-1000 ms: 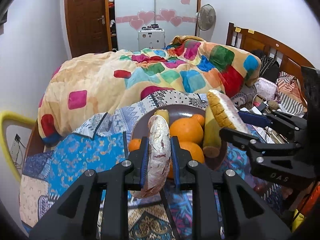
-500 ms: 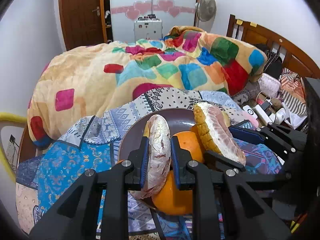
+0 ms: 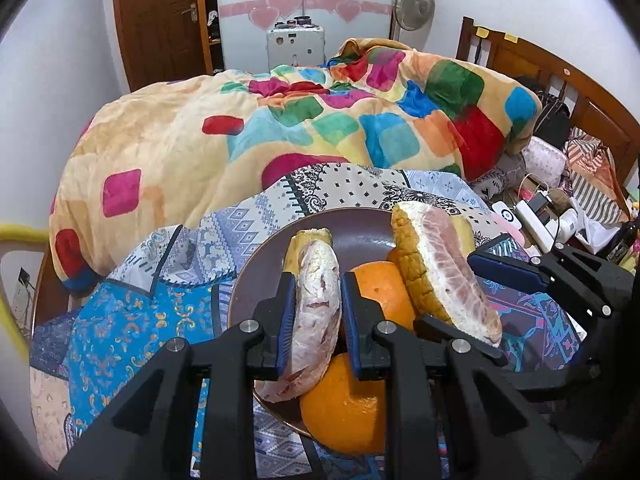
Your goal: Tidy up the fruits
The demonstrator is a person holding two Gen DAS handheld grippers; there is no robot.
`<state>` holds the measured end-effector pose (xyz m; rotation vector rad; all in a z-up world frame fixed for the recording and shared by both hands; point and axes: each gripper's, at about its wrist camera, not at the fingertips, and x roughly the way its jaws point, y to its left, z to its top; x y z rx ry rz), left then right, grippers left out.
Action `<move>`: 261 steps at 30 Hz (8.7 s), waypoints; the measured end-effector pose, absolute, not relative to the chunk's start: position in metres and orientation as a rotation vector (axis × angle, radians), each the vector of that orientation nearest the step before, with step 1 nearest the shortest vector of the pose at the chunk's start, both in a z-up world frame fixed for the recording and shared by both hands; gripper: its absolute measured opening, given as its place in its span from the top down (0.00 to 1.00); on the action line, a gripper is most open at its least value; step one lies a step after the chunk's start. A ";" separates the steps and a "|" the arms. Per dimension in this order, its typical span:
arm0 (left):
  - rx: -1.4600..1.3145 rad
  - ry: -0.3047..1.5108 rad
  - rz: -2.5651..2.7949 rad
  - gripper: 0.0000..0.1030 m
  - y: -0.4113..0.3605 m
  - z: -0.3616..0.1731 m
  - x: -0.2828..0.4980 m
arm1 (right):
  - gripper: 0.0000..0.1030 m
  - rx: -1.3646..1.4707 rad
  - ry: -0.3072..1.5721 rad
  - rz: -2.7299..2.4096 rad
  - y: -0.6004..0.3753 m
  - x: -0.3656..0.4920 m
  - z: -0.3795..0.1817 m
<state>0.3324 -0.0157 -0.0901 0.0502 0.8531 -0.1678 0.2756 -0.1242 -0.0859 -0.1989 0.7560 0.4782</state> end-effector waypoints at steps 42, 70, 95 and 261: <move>-0.002 0.678 -0.065 0.43 0.036 -0.033 0.131 | 0.41 -0.130 0.648 0.463 -0.177 0.145 -0.038; -0.004 0.903 -0.065 0.62 0.075 -0.147 0.134 | 0.69 -0.169 0.843 0.450 -0.197 0.146 -0.126; 0.035 0.843 -0.100 0.84 0.058 -0.122 0.143 | 0.80 -0.148 0.757 0.469 -0.197 0.152 -0.096; 0.004 0.136 -0.016 0.00 -0.016 0.052 -0.046 | 0.00 0.000 0.114 0.373 -0.198 -0.016 0.062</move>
